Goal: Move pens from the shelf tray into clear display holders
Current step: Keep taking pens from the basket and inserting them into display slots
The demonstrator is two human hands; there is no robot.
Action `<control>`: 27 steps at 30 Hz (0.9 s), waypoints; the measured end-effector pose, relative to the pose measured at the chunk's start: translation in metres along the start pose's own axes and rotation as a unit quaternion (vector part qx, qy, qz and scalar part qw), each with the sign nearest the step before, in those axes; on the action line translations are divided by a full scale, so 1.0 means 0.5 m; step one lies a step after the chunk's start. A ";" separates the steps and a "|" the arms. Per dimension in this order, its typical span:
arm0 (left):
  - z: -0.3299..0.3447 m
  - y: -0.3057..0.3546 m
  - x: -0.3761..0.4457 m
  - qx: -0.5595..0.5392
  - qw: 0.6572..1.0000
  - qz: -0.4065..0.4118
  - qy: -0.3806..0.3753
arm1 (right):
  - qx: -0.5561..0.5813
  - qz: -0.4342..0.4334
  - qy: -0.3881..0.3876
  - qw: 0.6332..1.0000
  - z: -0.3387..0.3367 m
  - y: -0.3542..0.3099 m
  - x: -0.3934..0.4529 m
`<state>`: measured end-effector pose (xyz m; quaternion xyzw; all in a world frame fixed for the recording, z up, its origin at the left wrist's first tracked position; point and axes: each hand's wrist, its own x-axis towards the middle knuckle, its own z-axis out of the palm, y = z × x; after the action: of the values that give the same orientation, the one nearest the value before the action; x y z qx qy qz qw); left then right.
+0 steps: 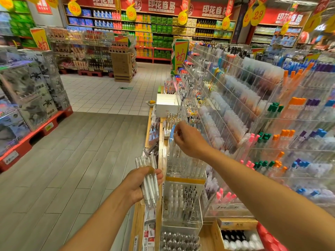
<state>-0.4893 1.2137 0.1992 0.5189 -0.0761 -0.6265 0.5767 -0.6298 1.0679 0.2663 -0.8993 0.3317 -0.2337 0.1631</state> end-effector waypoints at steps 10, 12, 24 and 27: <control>0.002 0.000 0.016 0.022 0.999 -0.004 -0.026 | -0.178 -0.036 -0.038 0.983 0.028 0.011 0.008; 0.004 -0.003 0.016 0.032 0.999 -0.002 -0.029 | -0.201 -0.028 -0.044 0.978 0.024 0.008 0.012; 0.041 -0.007 -0.015 0.044 0.991 0.018 -0.125 | 0.112 0.089 -0.200 0.969 -0.031 -0.055 -0.045; 0.050 -0.010 -0.021 0.052 0.989 0.027 -0.134 | 0.213 0.141 -0.183 0.949 -0.043 -0.054 -0.062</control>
<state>-0.5129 1.2111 0.2127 0.4570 -0.1993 -0.6696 0.5505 -0.6480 1.1054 0.2865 -0.8152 0.3616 -0.1049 0.4401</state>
